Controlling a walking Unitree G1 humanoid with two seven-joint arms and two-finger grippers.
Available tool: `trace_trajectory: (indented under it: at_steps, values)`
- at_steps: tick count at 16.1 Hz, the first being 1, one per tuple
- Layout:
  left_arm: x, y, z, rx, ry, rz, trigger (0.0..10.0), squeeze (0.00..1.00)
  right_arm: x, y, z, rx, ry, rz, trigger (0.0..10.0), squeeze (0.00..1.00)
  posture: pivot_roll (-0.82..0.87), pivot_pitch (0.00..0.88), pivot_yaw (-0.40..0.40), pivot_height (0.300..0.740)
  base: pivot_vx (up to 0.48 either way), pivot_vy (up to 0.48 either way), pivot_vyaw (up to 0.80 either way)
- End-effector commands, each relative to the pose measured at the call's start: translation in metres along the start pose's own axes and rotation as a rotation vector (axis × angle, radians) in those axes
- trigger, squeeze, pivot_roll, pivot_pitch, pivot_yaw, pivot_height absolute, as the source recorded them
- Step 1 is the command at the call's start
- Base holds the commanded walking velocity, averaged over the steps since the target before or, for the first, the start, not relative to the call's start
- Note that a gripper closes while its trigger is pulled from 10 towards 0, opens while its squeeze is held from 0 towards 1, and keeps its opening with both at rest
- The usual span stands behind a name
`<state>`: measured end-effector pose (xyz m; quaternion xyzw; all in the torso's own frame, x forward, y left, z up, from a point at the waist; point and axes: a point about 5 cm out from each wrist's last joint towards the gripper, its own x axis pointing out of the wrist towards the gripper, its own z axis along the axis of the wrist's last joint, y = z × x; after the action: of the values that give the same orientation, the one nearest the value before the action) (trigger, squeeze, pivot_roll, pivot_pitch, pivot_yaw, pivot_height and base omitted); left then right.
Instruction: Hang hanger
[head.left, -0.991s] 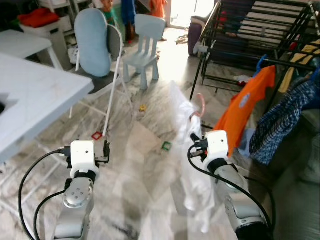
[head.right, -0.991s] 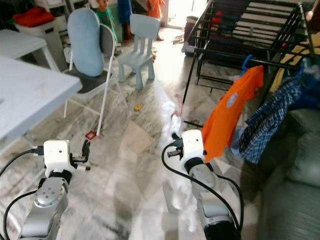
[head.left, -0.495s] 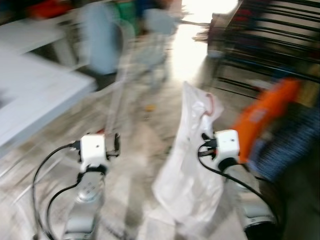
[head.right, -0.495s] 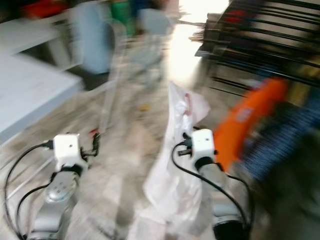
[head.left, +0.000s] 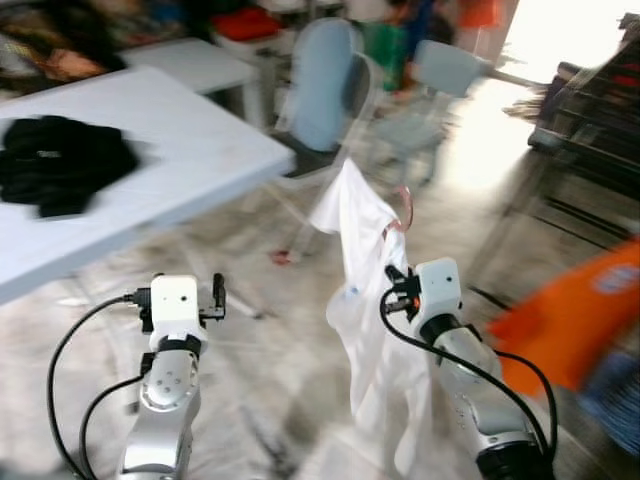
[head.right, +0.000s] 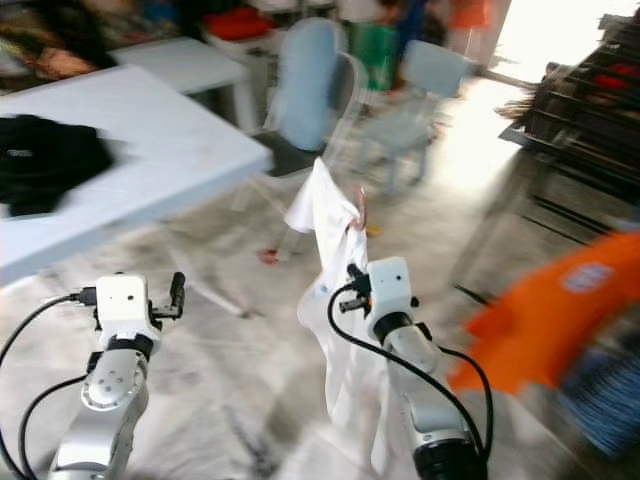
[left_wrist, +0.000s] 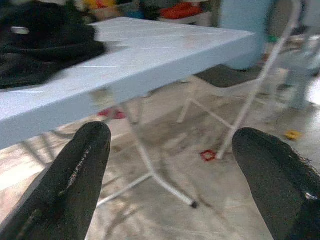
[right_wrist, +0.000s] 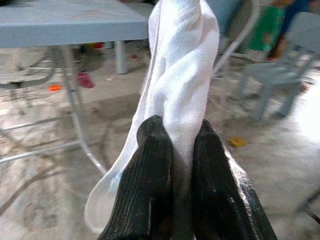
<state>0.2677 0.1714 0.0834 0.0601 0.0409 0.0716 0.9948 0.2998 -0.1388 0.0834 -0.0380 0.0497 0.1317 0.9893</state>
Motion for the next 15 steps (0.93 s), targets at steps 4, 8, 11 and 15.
trace_trajectory:
  at_steps: [4,8,11,15]
  values:
    - [0.002,-0.002,0.0,0.017,0.007,-0.001,10.0,0.0,0.004,-0.001,0.013,0.003,-0.061,-0.001,10.0,0.0,-0.06,0.0,-0.004,0.74,0.0,0.0,0.8]
    - [0.003,-0.007,-0.002,0.023,0.024,-0.035,10.0,0.0,0.007,0.0,0.015,0.004,-0.07,0.007,10.0,0.0,-0.06,0.0,-0.006,0.74,0.0,0.0,0.72]
    - [0.003,-0.008,-0.003,0.024,0.026,-0.053,10.0,0.0,0.007,-0.001,0.015,0.011,-0.068,0.005,10.0,0.0,-0.06,0.0,-0.008,0.74,0.0,0.0,0.0]
    - [0.001,-0.022,-0.001,0.037,0.017,-0.192,10.0,0.0,0.006,0.004,0.018,0.038,-0.064,0.051,10.0,0.0,-0.06,0.0,-0.006,0.74,0.0,0.0,0.0]
